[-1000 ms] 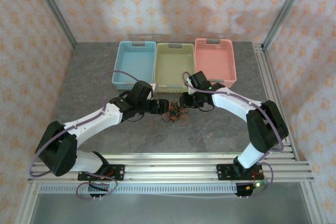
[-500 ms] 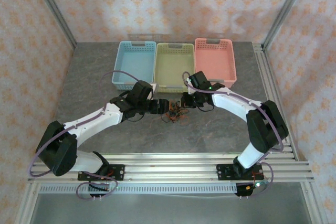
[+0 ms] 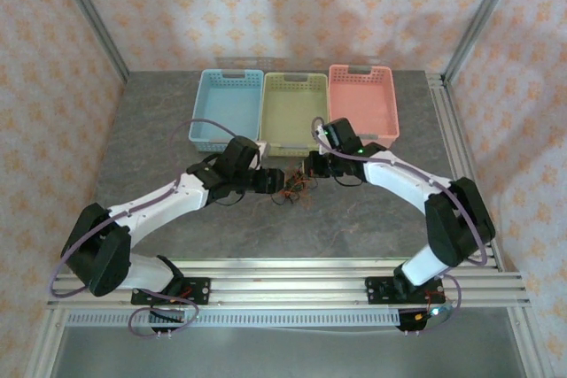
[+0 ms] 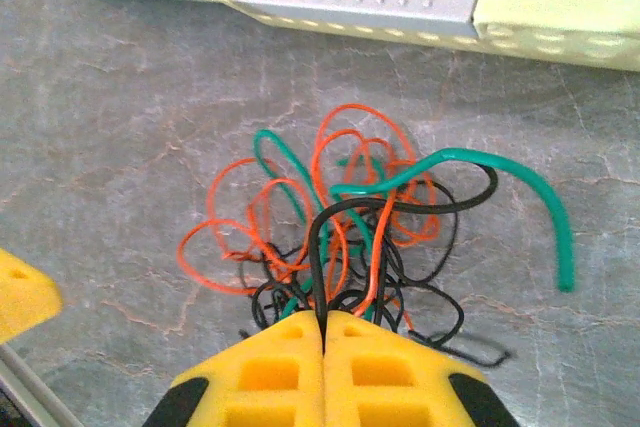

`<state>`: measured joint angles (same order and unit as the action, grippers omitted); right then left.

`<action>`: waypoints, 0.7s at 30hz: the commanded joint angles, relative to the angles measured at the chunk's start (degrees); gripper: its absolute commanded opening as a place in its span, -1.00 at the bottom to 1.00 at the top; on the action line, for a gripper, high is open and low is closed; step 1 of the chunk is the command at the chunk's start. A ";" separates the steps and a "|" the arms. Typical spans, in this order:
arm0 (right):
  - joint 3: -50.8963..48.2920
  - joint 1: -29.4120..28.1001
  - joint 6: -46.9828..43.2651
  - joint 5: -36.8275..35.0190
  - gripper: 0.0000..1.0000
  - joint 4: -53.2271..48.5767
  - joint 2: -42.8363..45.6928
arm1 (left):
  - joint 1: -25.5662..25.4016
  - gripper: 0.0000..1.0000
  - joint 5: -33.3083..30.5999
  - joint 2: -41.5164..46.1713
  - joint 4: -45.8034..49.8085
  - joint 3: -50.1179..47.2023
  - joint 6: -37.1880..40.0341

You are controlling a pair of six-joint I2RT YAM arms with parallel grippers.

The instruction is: Untangle the cables

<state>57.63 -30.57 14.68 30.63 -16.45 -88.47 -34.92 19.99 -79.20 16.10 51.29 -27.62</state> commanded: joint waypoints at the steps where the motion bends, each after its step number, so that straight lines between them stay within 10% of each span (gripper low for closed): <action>1: -2.06 0.90 1.37 1.71 -1.00 3.98 2.15 | -0.59 0.15 -0.78 -2.51 3.47 4.07 1.66; 21: -4.54 2.79 3.95 3.23 -1.00 7.02 2.75 | -2.53 0.09 -7.40 -16.57 14.69 15.88 0.46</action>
<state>53.47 -28.16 18.00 33.47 -11.00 -87.13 -37.63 15.57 -97.54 29.36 68.73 -26.13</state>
